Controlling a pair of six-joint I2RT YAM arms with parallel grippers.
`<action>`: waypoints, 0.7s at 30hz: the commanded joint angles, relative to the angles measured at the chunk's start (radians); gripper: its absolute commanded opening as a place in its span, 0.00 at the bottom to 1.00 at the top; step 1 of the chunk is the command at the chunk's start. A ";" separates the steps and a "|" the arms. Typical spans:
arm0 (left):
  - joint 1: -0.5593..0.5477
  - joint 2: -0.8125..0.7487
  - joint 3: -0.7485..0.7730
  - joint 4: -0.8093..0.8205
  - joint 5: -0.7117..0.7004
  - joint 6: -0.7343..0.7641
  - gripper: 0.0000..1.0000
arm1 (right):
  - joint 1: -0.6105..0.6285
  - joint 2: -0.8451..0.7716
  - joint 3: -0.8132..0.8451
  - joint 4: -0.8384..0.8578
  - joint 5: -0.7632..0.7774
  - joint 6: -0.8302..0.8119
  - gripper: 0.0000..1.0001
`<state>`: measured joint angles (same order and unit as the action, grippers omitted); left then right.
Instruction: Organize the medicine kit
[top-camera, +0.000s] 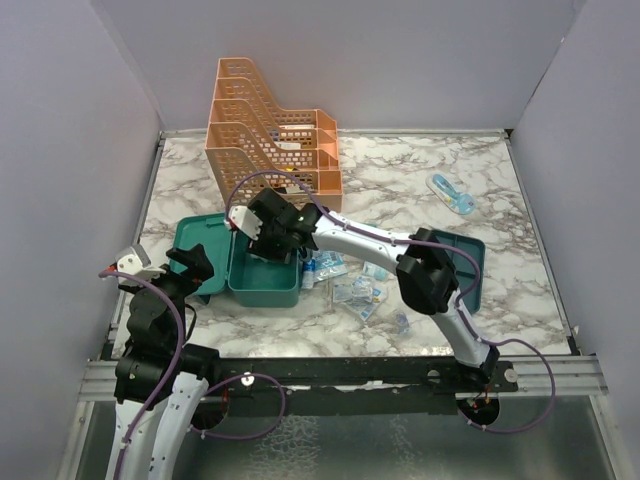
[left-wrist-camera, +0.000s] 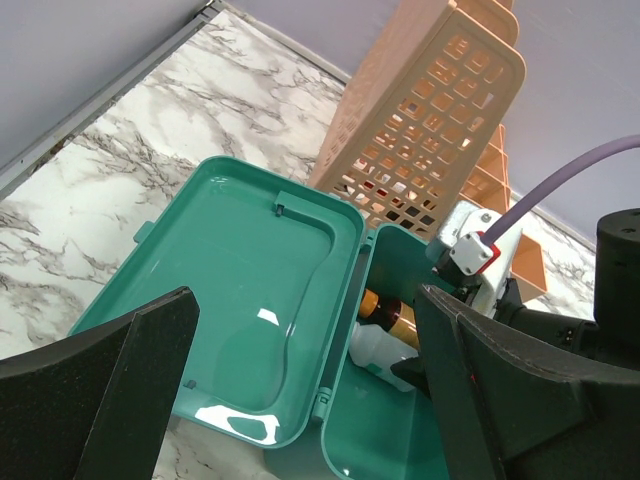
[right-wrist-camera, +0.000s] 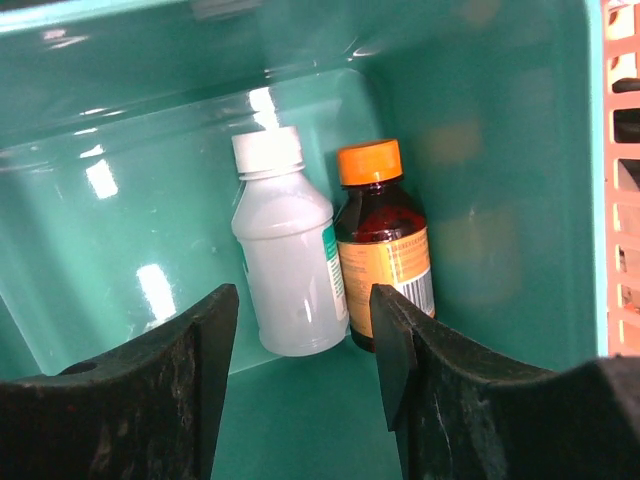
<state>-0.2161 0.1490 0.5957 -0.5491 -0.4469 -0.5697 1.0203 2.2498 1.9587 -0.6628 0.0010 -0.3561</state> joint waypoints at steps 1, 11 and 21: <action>0.001 0.013 0.021 0.012 -0.019 0.001 0.93 | 0.016 -0.012 0.021 0.038 0.037 -0.007 0.56; 0.000 0.023 0.020 0.014 -0.015 0.001 0.93 | 0.033 0.065 0.084 0.016 0.057 -0.057 0.52; 0.001 0.064 0.008 0.057 0.023 0.012 0.93 | 0.033 0.056 0.027 0.050 0.160 -0.091 0.43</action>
<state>-0.2161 0.1825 0.5957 -0.5415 -0.4454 -0.5690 1.0462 2.2993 2.0026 -0.6502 0.0875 -0.4236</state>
